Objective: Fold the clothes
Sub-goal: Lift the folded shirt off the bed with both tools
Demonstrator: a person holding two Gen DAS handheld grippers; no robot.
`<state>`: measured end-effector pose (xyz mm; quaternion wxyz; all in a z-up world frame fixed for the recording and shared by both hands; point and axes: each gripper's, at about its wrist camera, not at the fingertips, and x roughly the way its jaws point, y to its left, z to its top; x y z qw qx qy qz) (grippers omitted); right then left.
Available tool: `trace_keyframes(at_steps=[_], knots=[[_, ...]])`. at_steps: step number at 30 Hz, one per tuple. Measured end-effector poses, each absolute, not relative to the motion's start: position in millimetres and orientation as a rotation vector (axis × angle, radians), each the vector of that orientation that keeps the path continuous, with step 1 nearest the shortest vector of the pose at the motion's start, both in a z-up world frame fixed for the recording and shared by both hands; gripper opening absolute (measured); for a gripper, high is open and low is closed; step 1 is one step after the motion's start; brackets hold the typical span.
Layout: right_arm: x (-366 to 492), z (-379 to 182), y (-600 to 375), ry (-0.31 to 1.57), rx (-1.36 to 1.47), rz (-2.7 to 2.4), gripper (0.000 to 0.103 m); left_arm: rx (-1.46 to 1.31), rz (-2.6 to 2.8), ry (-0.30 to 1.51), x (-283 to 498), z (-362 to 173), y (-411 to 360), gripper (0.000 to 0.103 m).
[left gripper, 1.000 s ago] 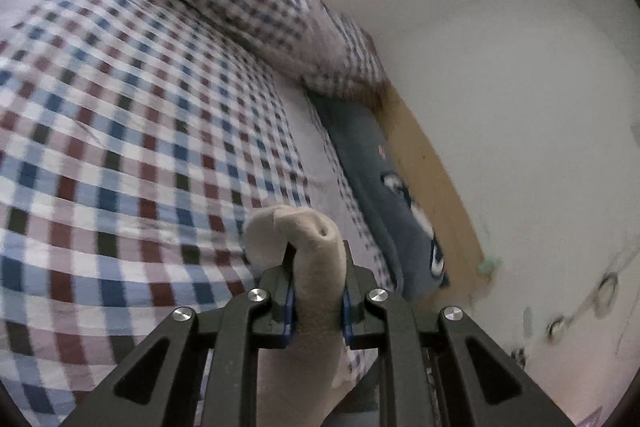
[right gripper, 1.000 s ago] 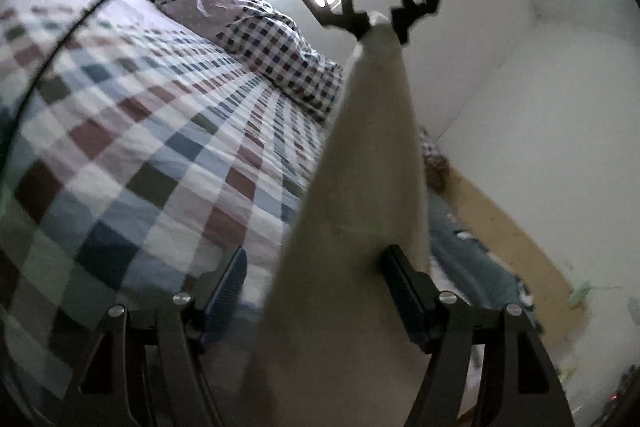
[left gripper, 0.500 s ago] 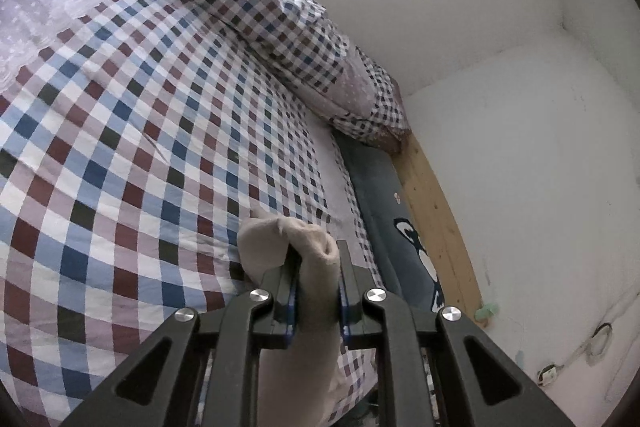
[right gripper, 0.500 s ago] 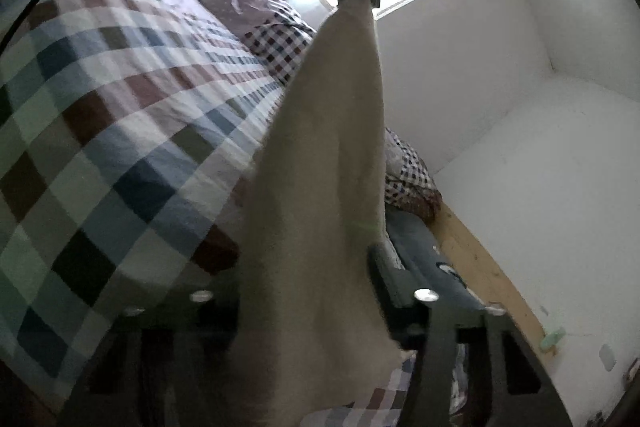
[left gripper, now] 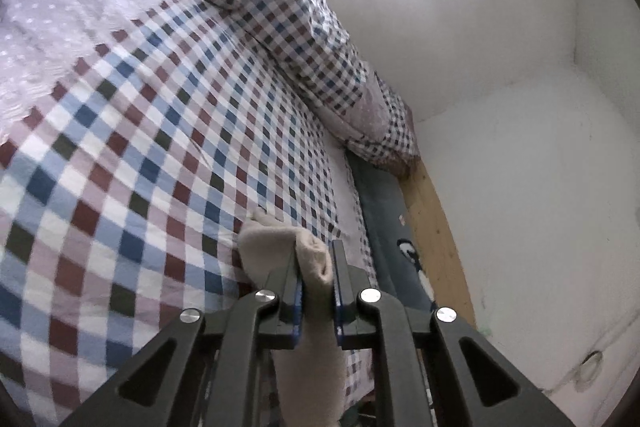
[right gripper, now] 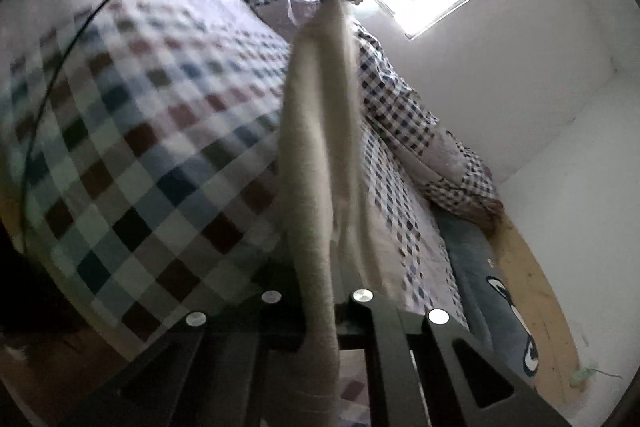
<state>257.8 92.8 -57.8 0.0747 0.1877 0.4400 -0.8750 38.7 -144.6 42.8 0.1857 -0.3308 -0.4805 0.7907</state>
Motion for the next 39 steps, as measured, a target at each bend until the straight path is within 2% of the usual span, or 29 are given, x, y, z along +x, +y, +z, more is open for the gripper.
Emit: trace_keyframes(at_steps=[3,7,14,19,29,39], knots=[[262.8,-23.9,109.5,1.264,0.567,-2.584,0.004,-0.898,2.235,-1.415,60.0,51.9,-158.1,0.010],[253.3,27.2,119.6,1.280,0.522,-2.548,0.004,-0.838,2.265,-1.534,100.3,69.7,-183.7,0.010],[230.4,110.1,87.7,1.253,0.384,-2.402,0.004,-0.654,2.368,-1.695,175.5,117.6,-242.5,0.010],[202.9,149.2,48.7,1.211,0.282,-2.296,0.004,-0.497,2.454,-1.773,226.0,156.3,-290.5,0.010],[169.8,197.3,-111.4,1.120,0.029,-2.109,0.004,-0.215,2.714,-1.808,299.6,222.5,-409.5,0.010],[142.2,218.0,-322.0,1.049,-0.078,-1.934,0.004,-0.003,2.920,-1.861,337.7,232.7,-535.5,0.010]])
